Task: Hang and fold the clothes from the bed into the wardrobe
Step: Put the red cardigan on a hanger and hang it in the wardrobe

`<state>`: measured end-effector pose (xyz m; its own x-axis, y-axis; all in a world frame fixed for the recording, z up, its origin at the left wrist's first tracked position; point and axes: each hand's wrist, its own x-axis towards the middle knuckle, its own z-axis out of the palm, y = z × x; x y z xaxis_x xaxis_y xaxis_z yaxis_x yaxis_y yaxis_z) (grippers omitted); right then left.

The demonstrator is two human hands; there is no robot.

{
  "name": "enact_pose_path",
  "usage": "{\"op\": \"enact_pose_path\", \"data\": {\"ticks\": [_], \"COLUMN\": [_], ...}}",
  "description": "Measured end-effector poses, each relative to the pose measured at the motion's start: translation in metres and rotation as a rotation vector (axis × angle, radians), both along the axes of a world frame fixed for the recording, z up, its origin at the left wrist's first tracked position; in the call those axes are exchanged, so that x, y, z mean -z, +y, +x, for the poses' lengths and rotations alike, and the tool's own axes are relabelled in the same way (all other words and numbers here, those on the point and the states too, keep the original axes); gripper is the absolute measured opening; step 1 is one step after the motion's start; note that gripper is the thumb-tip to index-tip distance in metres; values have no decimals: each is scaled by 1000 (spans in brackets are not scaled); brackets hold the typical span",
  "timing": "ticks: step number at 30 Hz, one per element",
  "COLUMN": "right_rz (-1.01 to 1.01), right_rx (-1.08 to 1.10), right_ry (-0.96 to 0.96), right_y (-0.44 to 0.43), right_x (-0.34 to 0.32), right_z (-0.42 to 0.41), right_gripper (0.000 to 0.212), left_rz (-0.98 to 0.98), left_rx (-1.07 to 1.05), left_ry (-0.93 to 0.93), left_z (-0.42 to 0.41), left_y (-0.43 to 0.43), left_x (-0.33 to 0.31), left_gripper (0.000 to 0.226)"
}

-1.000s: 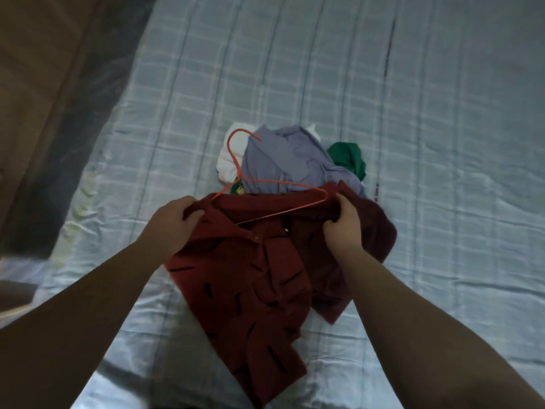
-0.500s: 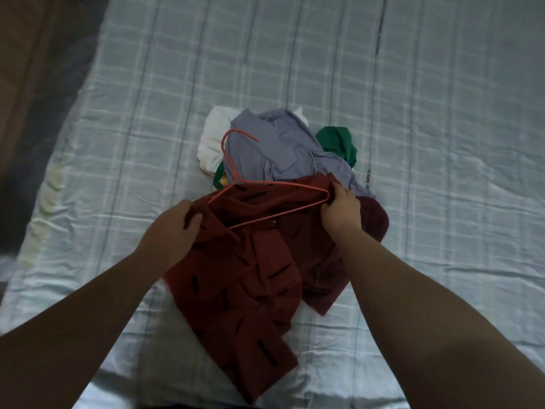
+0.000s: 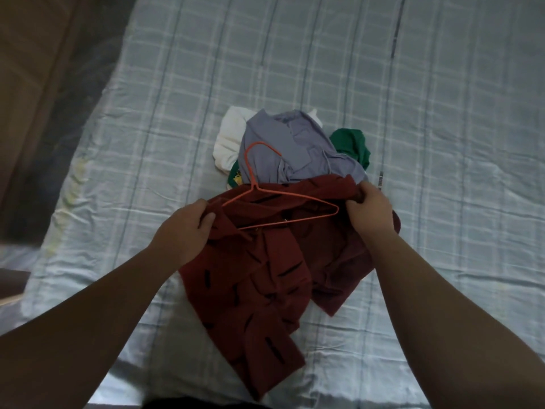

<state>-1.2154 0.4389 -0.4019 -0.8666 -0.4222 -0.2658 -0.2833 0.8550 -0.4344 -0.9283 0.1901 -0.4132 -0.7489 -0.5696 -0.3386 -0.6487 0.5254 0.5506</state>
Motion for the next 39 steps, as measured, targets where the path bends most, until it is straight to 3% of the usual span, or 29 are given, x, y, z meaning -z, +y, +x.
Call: {"op": "enact_pose_path", "data": {"ticks": [3,6,12,15,17,20,21,23,25,28,30,32,36,39], "right_rz": [-70,-130,-277,-293,-251,137,232,223,104,-104,-226,-260,5,243], "right_rx": [152,297,415,258,62,-260,-335,-342,-183,-51,-97,-262,-684,-696], "right_ry": [-130,-141,-129,-115,-212,-366,-407,-472,-356,51,187,201,70,141], "right_y": [-3,-10,-25,-37,-39,-29,-25,-26,-32,-43,-53,-66,-87,-96], "right_x": [-11,-31,-85,-75,-54,-14,-5,2,-2,-21,-26,-30,-26,-31], "right_z": [3,1,13,69,112,148,151,145,128,91,68,51,30,25], "right_gripper": [16,26,26,38,50,82,86,78,59,37,37,45,53,43], "left_rz": [22,-2,-71,6,42,69,75,73,46,47,53,32,-34,-44], "left_rx": [4,18,-73,-123,-148,-176,-186,-192,-182,-193,-191,-188,-166,-151], "left_ry": [1,12,62,85,103,95,92,79,69,67,81,107,176,226], "left_z": [-3,-2,-7,-14,-15,-12,-11,-8,-7,-6,-6,-3,6,14], "left_y": [5,6,6,12,17,21,20,18,15,12,12,12,12,13], "left_x": [-2,-4,-19,-19,-17,-12,-11,-10,-9,-10,-12,-13,-21,-30], "left_gripper": [12,13,16,20,21,20,20,20,18,16,14,10,9,16]}}
